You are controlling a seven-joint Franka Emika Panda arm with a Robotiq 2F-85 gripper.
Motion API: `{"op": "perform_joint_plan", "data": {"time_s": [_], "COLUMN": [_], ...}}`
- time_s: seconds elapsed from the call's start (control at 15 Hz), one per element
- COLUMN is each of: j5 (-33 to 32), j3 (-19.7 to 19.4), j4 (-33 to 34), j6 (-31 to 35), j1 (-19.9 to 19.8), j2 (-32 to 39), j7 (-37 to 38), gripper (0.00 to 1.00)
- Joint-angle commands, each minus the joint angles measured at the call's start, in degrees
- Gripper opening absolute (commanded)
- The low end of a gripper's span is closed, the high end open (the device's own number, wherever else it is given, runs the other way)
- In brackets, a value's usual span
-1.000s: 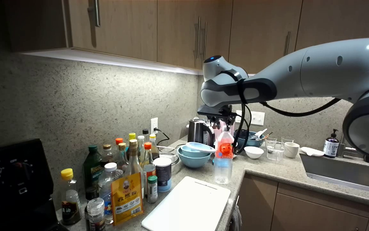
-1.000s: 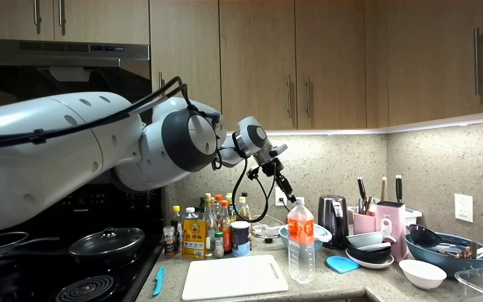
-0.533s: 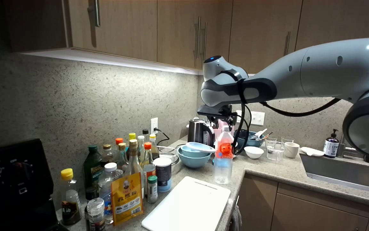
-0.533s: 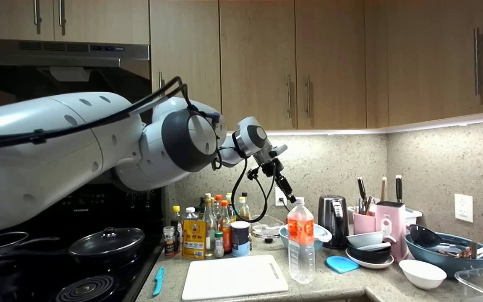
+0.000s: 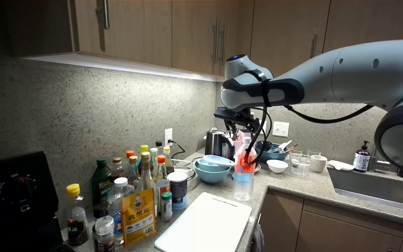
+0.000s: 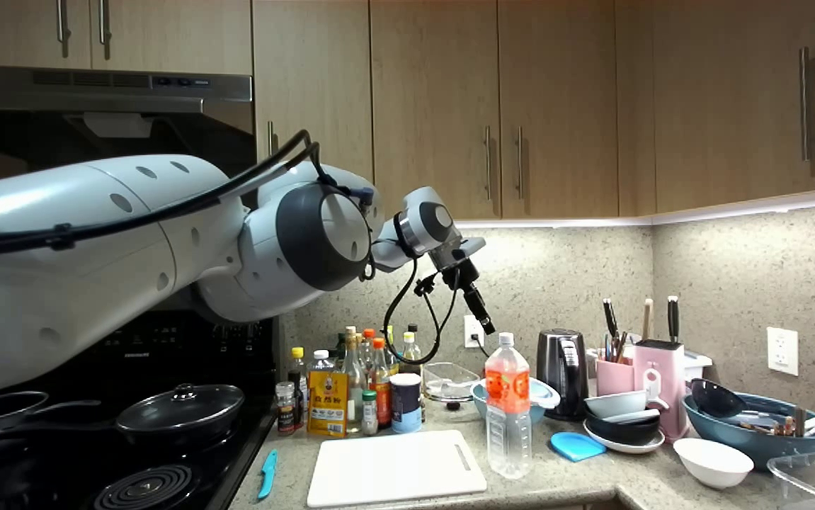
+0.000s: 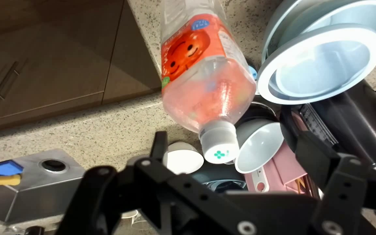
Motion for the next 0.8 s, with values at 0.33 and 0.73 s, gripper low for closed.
{"op": "perform_joint_plan", "data": {"time_s": [0.33,0.73], "j5": [3.16,2.0], "j3": [0.36,0.0], "j4": [2.49,2.06], "j6": [-1.5,-0.05], "j1": [-2.12,-1.82], "j2": [-0.33,0.0], "j7": [9.1,7.79], "gripper": [1.0,1.0]}}
